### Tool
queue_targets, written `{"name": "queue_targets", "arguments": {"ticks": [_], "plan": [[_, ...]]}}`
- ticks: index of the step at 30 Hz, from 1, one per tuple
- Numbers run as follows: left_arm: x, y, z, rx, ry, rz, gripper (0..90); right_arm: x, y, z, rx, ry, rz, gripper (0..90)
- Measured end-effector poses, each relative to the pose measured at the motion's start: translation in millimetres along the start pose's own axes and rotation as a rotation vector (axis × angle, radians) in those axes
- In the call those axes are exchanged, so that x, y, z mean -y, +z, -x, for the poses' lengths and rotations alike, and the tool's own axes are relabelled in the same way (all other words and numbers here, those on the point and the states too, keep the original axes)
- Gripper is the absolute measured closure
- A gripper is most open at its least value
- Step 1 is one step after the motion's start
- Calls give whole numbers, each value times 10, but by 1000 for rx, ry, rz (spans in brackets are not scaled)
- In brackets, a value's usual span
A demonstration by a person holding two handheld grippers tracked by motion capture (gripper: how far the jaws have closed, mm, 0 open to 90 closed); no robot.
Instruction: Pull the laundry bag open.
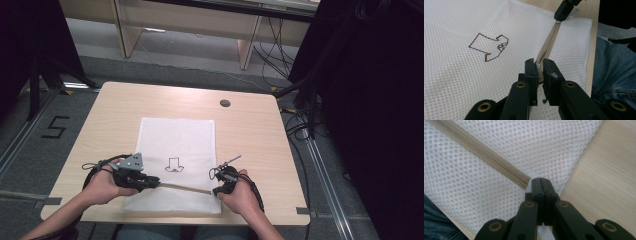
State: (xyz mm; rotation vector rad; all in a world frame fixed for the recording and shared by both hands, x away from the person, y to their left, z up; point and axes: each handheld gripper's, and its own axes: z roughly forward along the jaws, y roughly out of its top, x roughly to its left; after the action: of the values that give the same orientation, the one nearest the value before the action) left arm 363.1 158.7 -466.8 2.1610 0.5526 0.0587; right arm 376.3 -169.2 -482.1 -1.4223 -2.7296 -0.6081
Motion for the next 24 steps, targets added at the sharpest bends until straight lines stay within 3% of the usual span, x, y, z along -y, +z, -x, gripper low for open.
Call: {"name": "queue_targets", "arguments": {"ticks": [16,18,20,23,24], "plan": [[-2,-9,0,2,4,-6,818,0,0,-2,4,-1,1,900],[13,-10,-8,19,3,-6,818,1,0,-5,8,-1,4,900],[40,-31,-10,2,17,-13,818,3,3,-1,3,-9,10,900],[73,-83,-20,-9,-10,-1,818,-2,0,1,0,-11,5,900],[77,-90,-44,-4,15,-1,818,-2,-1,-5,2,-2,3,900]]}}
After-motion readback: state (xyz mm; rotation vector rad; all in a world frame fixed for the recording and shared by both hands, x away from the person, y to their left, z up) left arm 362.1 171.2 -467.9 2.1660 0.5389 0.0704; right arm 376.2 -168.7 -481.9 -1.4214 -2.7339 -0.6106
